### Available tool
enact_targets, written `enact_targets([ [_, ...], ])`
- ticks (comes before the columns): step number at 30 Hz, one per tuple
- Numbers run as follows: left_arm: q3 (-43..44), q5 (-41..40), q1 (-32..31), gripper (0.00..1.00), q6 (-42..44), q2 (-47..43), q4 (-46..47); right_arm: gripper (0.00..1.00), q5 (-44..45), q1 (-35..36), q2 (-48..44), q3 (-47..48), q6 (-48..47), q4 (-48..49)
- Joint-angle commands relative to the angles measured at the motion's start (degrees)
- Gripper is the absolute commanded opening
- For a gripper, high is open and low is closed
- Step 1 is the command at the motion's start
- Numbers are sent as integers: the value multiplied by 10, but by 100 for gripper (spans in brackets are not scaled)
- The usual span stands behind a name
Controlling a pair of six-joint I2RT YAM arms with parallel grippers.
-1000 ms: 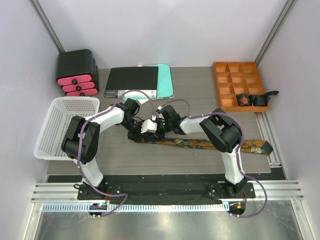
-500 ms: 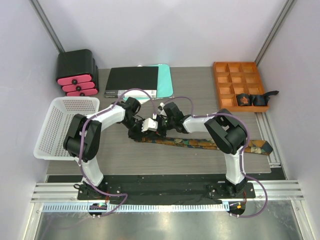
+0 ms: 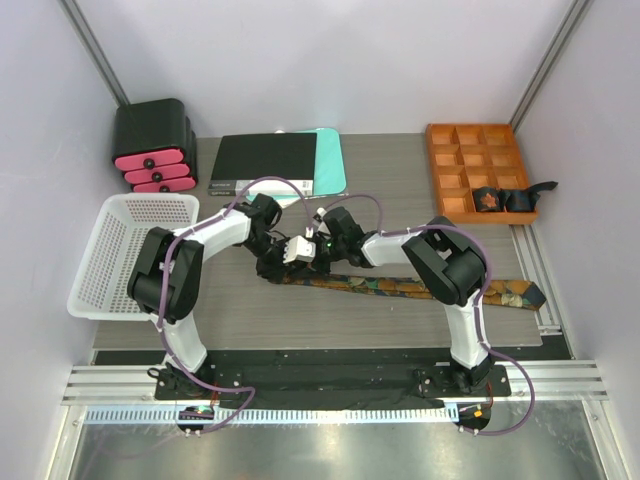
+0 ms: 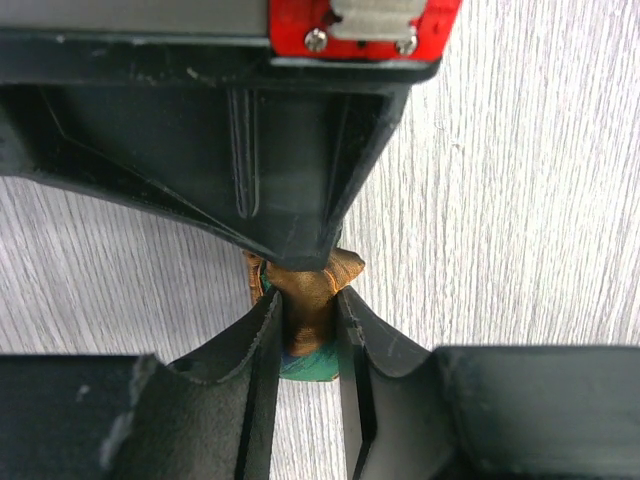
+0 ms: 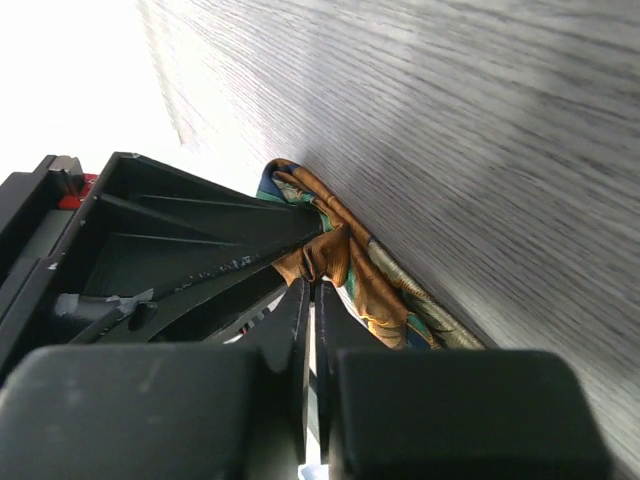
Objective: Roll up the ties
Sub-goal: Roll the tie at the center of the board.
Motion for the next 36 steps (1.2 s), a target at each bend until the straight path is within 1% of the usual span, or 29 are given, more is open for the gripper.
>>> enact_targets([
  [1, 6, -22, 0, 30, 9, 11, -8, 1, 14, 2, 1, 18, -23, -16],
  [3, 5, -24, 1, 29, 9, 11, -7, 1, 16, -3, -2, 18, -29, -23],
  [5, 3, -24, 1, 34, 6, 10, -4, 1, 20, -6, -4, 18, -43, -38],
  [6, 4, -17, 4, 37, 6, 9, -4, 1, 27, -10, -6, 22, -49, -47],
  [7, 8, -12, 7, 43, 5, 5, -6, 1, 28, -12, -5, 24, -60, -62],
  [8, 10, -8, 14, 46, 5, -3, -8, 1, 28, -13, -5, 25, -66, -68],
  [9, 12, 3, 17, 53, 4, -7, -8, 1, 28, -17, -4, 28, -71, -77],
  [10, 17, 9, 21, 56, 5, -13, -9, 1, 28, -19, -5, 27, -74, -88],
  [13, 19, 37, 40, 63, 5, -40, -7, 1, 28, -22, -4, 31, -91, -116],
  [15, 14, 41, 47, 68, 5, -54, -2, 1, 29, -22, -4, 34, -105, -125],
  [17, 3, 39, 50, 70, 7, -59, 6, 1, 34, -22, -1, 39, -117, -151],
  [18, -2, 40, 49, 74, 8, -62, 17, 1, 35, -22, 1, 40, -120, -162],
  [22, -13, 54, 50, 76, 7, -57, 32, 1, 40, -27, 10, 45, -127, -173],
  [26, -8, 59, 44, 75, 7, -46, 34, 1, 44, -27, 18, 46, -132, -180],
  [29, -2, 46, 30, 69, 6, -32, 35, 1, 44, -27, 22, 47, -132, -180],
  [32, 7, 40, 22, 59, 4, -18, 28, 1, 49, -28, 24, 47, -132, -180],
  [36, 17, 36, 18, 56, 5, -5, 5, 1, 52, -28, 24, 46, -134, -180],
])
